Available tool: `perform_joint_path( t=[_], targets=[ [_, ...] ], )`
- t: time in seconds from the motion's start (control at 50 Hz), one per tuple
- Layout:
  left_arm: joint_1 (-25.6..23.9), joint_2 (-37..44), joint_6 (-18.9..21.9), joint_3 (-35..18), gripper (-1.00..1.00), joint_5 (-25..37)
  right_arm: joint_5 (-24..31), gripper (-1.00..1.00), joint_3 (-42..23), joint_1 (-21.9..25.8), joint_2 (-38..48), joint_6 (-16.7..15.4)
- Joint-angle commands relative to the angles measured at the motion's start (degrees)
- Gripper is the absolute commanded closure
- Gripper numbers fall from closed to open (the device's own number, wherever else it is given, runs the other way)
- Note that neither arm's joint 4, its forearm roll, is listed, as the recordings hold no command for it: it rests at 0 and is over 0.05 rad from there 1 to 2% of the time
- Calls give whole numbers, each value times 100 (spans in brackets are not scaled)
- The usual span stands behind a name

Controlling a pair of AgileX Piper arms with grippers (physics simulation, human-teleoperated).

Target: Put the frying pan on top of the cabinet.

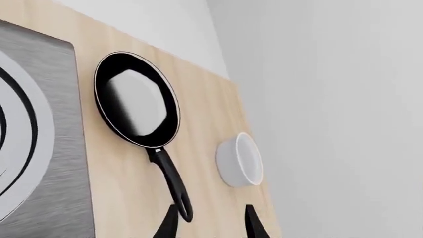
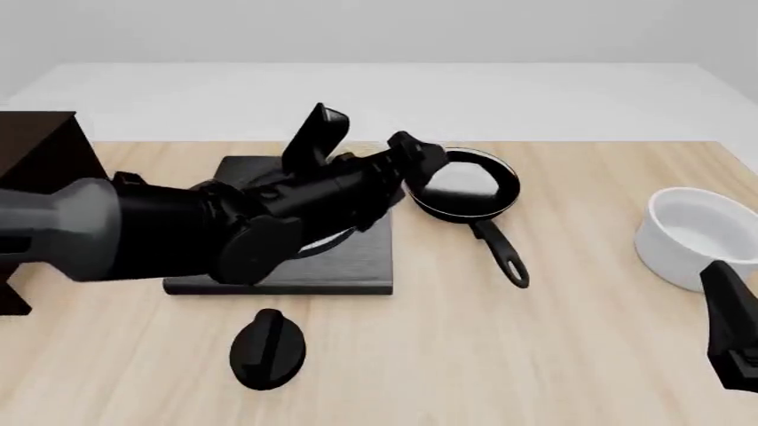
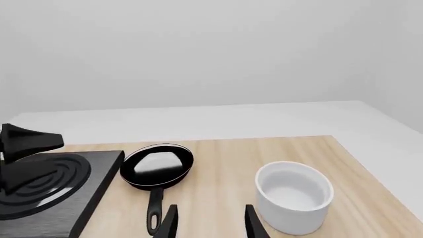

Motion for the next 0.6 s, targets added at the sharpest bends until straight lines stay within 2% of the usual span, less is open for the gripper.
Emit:
perform_joint_path(
  t=[0.02,0.6],
  targets=[
    [-66,457,-190,-217,-100,-48,0,-100,1,-7,-4,11],
    [68,1364,-273,-882,-100,50,14,-100,1,-10,-3,59]
  ],
)
